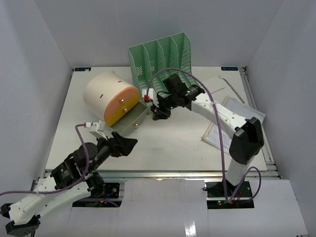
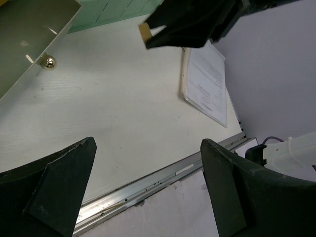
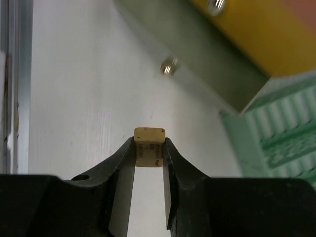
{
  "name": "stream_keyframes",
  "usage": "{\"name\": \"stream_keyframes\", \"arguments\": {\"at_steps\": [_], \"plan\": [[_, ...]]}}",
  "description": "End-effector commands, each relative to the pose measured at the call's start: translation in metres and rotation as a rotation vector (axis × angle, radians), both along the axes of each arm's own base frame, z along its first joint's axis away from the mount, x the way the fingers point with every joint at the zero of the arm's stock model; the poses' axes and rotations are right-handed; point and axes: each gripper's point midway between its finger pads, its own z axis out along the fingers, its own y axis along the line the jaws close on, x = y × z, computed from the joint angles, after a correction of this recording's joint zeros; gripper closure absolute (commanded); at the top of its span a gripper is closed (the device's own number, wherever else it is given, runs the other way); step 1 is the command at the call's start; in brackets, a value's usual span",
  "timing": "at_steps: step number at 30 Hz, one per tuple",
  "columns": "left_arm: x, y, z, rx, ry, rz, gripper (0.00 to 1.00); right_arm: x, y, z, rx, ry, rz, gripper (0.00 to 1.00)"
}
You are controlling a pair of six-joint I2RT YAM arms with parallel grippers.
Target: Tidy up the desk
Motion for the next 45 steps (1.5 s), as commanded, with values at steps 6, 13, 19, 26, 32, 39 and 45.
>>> {"name": "stream_keyframes", "arguments": {"at_steps": [6, 13, 19, 26, 32, 39, 45], "plan": [[0.007, 0.007, 0.04, -0.013, -0.082, 0.038, 0.02, 0.052, 0.121, 0.056, 0.267, 0.051, -0.147, 0.77], [0.006, 0.01, 0.036, -0.011, -0.08, 0.045, 0.02, 0.074, 0.13, 0.028, 0.269, 0.018, -0.224, 0.58], [0.006, 0.009, 0.036, -0.016, -0.074, 0.043, 0.02, 0.08, 0.133, 0.006, 0.237, 0.014, -0.24, 0.31], [0.005, 0.003, 0.028, -0.028, -0.042, 0.028, 0.02, 0.082, 0.109, 0.023, 0.245, -0.026, -0.243, 0.13], [0.008, -0.007, 0.012, -0.027, -0.012, 0.018, 0.02, 0.075, 0.009, 0.012, 0.177, -0.104, -0.196, 0.1], [0.008, -0.036, -0.008, -0.039, -0.021, -0.081, 0.02, 0.052, -0.148, -0.084, -0.201, -0.001, -0.057, 0.08], [0.007, -0.053, -0.023, -0.03, 0.005, -0.138, 0.02, 0.083, -0.235, -0.1, -0.355, -0.11, -0.038, 0.11]]}}
